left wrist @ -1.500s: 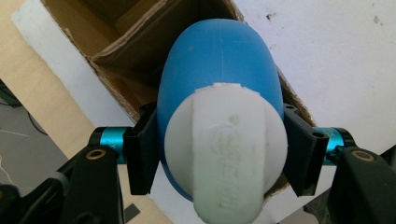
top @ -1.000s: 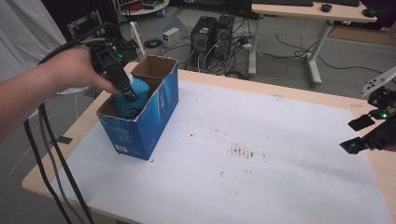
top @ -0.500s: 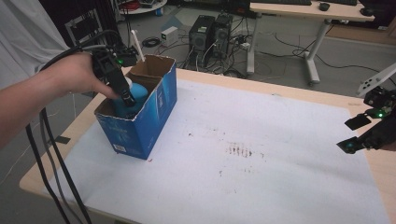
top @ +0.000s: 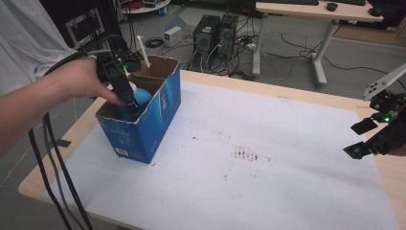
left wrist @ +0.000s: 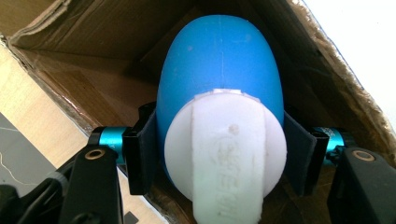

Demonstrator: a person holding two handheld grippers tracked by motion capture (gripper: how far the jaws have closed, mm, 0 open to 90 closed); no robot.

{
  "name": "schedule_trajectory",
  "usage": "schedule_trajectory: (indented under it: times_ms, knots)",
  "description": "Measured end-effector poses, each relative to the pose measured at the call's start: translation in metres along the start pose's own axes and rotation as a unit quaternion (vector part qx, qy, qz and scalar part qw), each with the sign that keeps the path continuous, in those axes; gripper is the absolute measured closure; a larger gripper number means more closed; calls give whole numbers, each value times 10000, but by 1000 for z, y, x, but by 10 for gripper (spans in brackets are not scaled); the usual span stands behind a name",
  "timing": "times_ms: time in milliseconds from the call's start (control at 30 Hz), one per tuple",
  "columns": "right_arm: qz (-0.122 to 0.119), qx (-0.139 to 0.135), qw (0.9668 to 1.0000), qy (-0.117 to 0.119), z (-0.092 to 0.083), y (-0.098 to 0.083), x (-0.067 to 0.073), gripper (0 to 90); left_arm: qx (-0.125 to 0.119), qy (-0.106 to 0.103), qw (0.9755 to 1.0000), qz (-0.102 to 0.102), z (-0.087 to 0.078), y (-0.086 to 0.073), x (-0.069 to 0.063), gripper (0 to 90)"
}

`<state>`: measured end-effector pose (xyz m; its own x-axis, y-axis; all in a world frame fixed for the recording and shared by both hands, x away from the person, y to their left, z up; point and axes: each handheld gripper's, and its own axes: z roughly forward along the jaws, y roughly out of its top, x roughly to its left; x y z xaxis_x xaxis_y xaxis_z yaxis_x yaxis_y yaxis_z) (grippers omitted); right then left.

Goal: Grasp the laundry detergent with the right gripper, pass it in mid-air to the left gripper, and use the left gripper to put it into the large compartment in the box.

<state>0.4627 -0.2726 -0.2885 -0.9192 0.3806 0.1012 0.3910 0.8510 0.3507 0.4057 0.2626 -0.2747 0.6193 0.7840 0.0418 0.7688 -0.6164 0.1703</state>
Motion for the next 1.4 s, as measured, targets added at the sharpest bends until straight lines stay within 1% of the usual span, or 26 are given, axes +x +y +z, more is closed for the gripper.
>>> schedule_trajectory:
  times_ms: [100, 367, 567, 833, 933, 967, 1000, 1100, 1167, 1233, 1300, 1333, 1367, 1400]
  knots:
    - [-4, -6, 10000, 0, 0, 0, 0, 133, 56, -5, 10000, 25, 0, 0, 1, 379]
    - [-8, -23, 10000, -2, 0, 0, 1, 133, 65, 9, 10000, 30, 0, 0, 0, 377]
    - [-6, -32, 10000, -19, -1, -1, 2, 132, 46, -10, 10000, -19, 0, 0, 1, 377]
    - [-10, -32, 10000, -22, -1, -1, 3, 132, 63, -26, 10000, -14, 0, 0, 1, 368]
    - [-17, -45, 10000, -17, -1, -2, 3, 133, 69, -60, 10000, 1, 0, 1, 0, 337]
    - [-24, -55, 10000, -14, -1, -2, 3, 132, 111, 16, 9999, 79, 0, 1, -2, 289]
    - [-31, -55, 10000, -12, -1, -2, 3, 132, 123, 49, 9998, 129, -1, 1, -3, 256]
    - [-26, -53, 10000, -10, -1, -2, 3, 133, 81, 121, 9997, 192, -8, 2, -5, 204]
    - [-41, -48, 10000, -2, -1, -2, 3, 132, 91, 182, 9995, 246, -15, 2, -4, 202]
    - [-60, -72, 10000, 6, -1, -1, 4, 133, 85, 232, 9994, 251, -24, 3, -4, 179]
    - [-73, -69, 9999, 9, -2, 0, 5, 132, 33, 229, 9993, 284, -34, 4, -5, 178]
    - [-77, -82, 9999, 14, -2, 0, 6, 132, 33, 229, 9993, 284, -34, 4, -5, 179]
    - [-101, -99, 9999, 23, -2, 0, 6, 133, 8, 284, 9989, 374, -45, 6, -8, 178]
    - [-101, -115, 9999, 25, -2, 1, 6, 133, -35, 301, 9987, 410, -51, 7, -10, 178]
